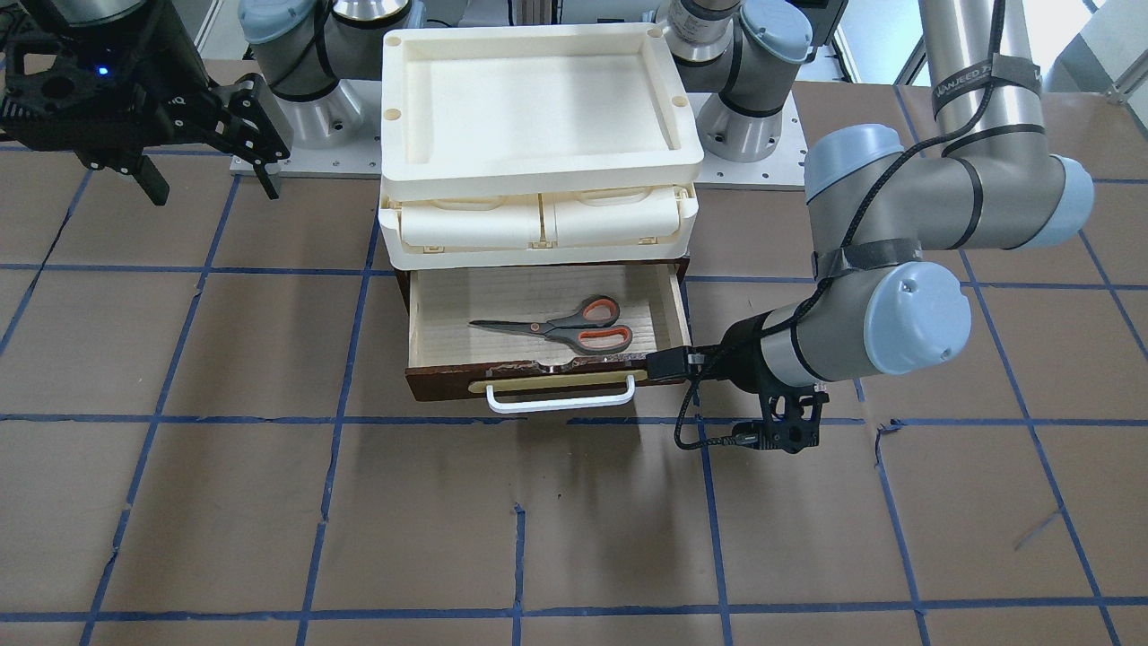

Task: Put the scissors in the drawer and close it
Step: 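Push the drawer front with the left gripper into the box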

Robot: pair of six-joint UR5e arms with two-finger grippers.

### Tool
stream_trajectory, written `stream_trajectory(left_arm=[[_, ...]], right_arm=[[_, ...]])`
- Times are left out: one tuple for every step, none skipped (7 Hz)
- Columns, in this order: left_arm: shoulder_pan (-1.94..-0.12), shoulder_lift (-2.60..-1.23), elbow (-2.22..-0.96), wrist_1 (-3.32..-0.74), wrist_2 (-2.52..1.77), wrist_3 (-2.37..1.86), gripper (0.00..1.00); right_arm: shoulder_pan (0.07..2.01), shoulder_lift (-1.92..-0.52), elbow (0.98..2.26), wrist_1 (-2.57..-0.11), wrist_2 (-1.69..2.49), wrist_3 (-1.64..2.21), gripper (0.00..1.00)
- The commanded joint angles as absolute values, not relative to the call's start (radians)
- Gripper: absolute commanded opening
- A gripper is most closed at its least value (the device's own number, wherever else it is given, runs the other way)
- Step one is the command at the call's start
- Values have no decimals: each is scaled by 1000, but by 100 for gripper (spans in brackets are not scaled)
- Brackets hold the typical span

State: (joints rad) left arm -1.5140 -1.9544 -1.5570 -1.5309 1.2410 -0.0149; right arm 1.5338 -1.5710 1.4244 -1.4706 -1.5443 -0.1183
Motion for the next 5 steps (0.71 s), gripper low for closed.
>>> stream_trajectory(left_arm=[[-1514,-1950,-1559,-1624,1241,-20,100],[-1514,-1948,-1571,-1635,1238,-20,100],[-1514,-1944,-1580,-1655,1239,-20,100],[-1514,-1942,-1585,-1682,1239,-18,100],[-1514,-1942,-1586,-1713,1239,-15,100]], right_arm=[[1532,-1571,1427,-1470,-1546,-118,100],[1532,-1571,1428,-1470,-1546,-117,100],[1532,-1572,1431,-1474,-1545,-117,100],[1532,-1571,1433,-1474,-1545,-117,100],[1531,-1572,1439,-1474,-1539,-120,100]])
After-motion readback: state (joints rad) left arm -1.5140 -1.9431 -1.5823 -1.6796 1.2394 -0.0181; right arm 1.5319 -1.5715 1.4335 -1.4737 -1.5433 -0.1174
